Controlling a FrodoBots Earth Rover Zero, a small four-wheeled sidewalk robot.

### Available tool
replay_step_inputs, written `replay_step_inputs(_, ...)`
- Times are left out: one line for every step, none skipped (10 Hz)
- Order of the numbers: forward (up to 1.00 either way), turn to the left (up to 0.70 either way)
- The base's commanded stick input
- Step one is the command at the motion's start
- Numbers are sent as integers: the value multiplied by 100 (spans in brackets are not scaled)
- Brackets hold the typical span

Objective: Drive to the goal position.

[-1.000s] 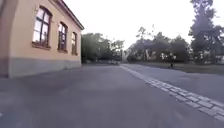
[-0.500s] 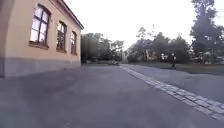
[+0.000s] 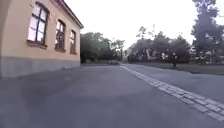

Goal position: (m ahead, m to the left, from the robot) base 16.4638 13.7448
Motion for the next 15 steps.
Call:
replay_step_inputs(50,0)
replay_step_inputs(50,0)
replay_step_inputs(50,0)
replay_step_inputs(50,0)
replay_step_inputs(50,0)
replay_step_inputs(50,0)
replay_step_inputs(50,0)
replay_step_inputs(50,0)
replay_step_inputs(50,0)
replay_step_inputs(50,0)
replay_step_inputs(50,0)
replay_step_inputs(50,0)
replay_step_inputs(50,0)
replay_step_inputs(50,0)
replay_step_inputs(50,0)
